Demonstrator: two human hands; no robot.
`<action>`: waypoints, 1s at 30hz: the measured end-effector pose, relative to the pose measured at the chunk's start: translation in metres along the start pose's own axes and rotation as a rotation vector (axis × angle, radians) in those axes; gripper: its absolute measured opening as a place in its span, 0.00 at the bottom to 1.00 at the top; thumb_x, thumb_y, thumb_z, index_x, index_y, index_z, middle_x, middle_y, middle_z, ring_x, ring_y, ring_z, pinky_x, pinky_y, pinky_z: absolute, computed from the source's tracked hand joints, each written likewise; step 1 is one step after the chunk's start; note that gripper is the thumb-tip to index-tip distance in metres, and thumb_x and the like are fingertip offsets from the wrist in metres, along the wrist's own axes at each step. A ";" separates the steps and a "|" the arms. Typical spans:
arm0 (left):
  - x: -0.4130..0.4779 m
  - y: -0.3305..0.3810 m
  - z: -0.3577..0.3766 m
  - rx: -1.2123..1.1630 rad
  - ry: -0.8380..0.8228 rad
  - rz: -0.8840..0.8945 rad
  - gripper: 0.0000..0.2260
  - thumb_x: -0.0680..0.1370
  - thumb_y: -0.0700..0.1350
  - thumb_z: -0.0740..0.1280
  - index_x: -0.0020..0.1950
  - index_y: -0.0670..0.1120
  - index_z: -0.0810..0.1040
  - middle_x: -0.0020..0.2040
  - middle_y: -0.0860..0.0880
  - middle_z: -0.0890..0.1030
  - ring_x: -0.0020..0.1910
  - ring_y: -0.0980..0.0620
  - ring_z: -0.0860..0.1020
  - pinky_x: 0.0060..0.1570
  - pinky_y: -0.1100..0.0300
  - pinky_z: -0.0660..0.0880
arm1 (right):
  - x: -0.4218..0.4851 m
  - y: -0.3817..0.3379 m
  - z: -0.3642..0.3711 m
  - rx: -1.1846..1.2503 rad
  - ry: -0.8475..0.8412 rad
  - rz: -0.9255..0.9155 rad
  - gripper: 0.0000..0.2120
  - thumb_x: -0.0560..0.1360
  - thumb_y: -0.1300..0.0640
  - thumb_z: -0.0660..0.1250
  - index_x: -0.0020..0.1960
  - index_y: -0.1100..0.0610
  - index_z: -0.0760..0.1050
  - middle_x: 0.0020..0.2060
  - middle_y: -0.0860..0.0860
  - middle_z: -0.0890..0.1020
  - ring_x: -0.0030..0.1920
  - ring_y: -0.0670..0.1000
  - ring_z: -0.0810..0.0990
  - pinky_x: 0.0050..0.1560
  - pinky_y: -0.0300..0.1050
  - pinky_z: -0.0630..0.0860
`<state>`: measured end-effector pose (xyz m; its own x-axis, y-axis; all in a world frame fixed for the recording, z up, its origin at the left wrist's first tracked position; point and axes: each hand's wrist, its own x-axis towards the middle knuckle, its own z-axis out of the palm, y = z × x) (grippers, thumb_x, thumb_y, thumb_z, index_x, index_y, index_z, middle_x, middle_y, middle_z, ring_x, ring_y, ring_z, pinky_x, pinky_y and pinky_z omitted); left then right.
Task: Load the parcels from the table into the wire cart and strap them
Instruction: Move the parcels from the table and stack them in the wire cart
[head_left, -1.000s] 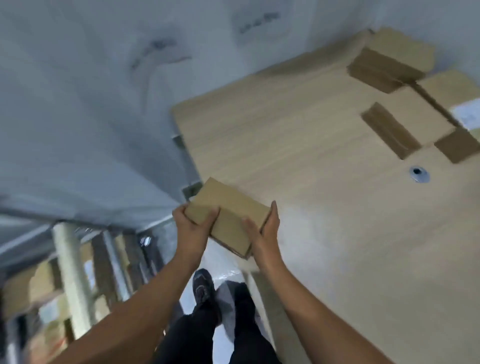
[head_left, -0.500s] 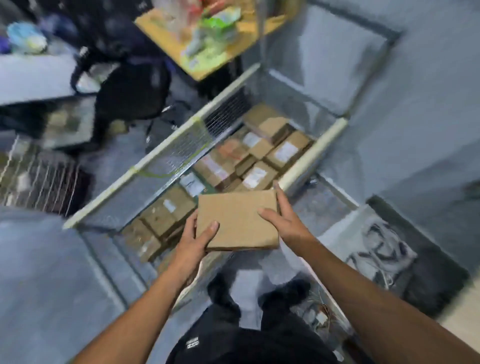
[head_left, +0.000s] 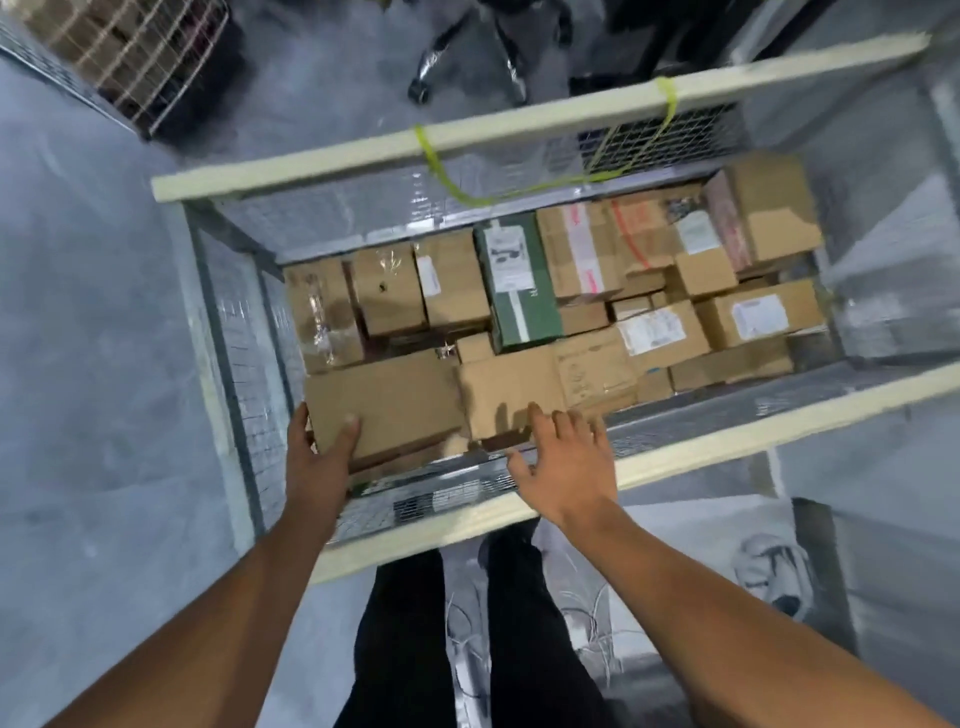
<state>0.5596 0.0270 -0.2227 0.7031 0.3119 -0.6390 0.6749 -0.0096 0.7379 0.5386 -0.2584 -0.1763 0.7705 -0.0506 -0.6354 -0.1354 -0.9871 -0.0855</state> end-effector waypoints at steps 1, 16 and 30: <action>0.013 -0.014 0.000 0.004 -0.001 -0.033 0.37 0.76 0.59 0.76 0.81 0.53 0.64 0.70 0.51 0.78 0.67 0.49 0.79 0.69 0.46 0.75 | 0.006 0.000 0.011 -0.004 -0.023 -0.003 0.34 0.81 0.35 0.48 0.82 0.51 0.54 0.76 0.57 0.69 0.79 0.59 0.61 0.80 0.62 0.50; 0.138 -0.137 0.052 0.214 -0.103 -0.126 0.27 0.81 0.49 0.71 0.77 0.53 0.63 0.68 0.50 0.76 0.66 0.48 0.77 0.69 0.43 0.75 | 0.027 0.000 0.044 -0.062 -0.061 0.030 0.39 0.75 0.32 0.41 0.83 0.45 0.53 0.83 0.54 0.58 0.84 0.57 0.50 0.81 0.63 0.47; 0.074 -0.034 0.060 0.436 -0.032 -0.170 0.36 0.81 0.55 0.70 0.84 0.49 0.57 0.79 0.45 0.68 0.75 0.43 0.70 0.74 0.48 0.69 | 0.027 -0.005 0.039 0.002 -0.080 -0.051 0.42 0.75 0.27 0.42 0.83 0.46 0.49 0.81 0.55 0.61 0.82 0.59 0.53 0.79 0.62 0.54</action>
<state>0.6018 -0.0064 -0.3078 0.5766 0.3138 -0.7544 0.8072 -0.3615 0.4666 0.5354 -0.2493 -0.2233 0.7245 0.0120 -0.6891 -0.0986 -0.9878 -0.1209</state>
